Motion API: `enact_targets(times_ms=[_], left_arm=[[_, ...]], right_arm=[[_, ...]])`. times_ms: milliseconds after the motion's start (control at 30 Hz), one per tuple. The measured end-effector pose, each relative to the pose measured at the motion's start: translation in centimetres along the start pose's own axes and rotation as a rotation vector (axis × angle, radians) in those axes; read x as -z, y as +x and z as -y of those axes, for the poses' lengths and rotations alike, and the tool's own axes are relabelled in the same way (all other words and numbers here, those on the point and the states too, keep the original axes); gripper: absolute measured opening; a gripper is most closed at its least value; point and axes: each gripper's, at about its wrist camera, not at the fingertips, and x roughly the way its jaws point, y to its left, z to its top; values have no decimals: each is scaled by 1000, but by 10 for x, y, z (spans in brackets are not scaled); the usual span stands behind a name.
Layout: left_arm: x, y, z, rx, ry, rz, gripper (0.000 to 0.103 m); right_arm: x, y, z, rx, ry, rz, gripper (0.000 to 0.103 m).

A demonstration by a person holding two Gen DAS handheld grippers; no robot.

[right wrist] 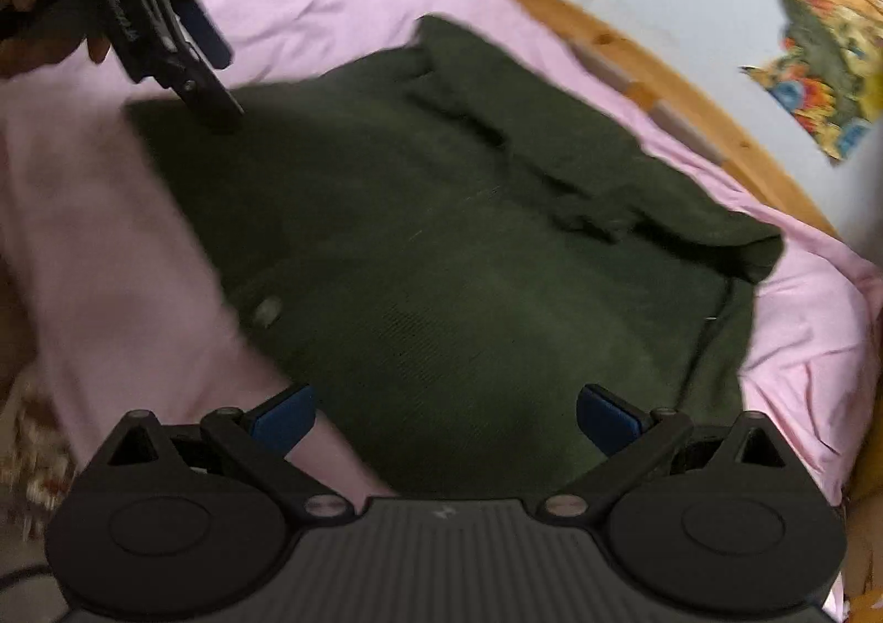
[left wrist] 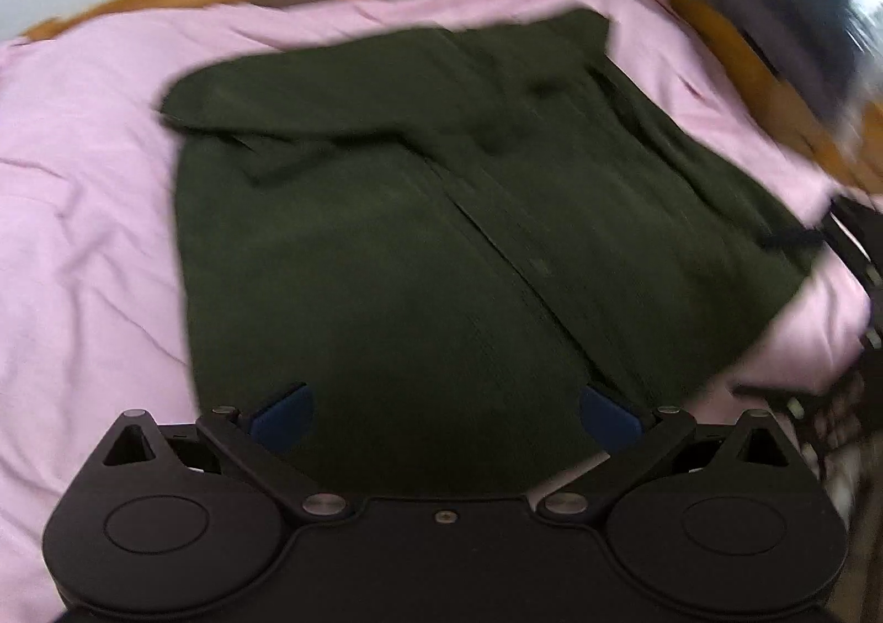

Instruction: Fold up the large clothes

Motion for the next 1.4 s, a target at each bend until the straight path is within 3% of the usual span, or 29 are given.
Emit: enact_targets(times_ms=[100,200,367,600,700,867,1033,1167,1333,1400], left_arm=[[16,9,11,34,57,-40,102],[25,20,19,14,99,-63,102],[24,27,26,-9,171,-46,102],[25,31,34,-56,283,-47,102],[24,33,37,-110,328,-41,102],[13,35,27,-170,285,-34,99],[2,39,10,-253,231,-46,86],[-4,36,-8,-259,168,-53,70],[-21,29,-21,-181,116,-22,31],[-31,26,-23,-154,99,-5,22]], right_arm=[[3,10,-15,23,-66,-16,103],[-2,26,-18,47,-43,1,103],[-10,50,4,40,145,31,103],[-14,47,68,-96,551,160,103],[-13,48,80,-113,604,183,103],[-20,48,81,-104,621,205,103],[-29,53,89,-102,667,243,103],[-31,57,95,-107,686,259,103],[-28,55,87,-87,660,242,103],[-28,51,79,-57,613,229,103]])
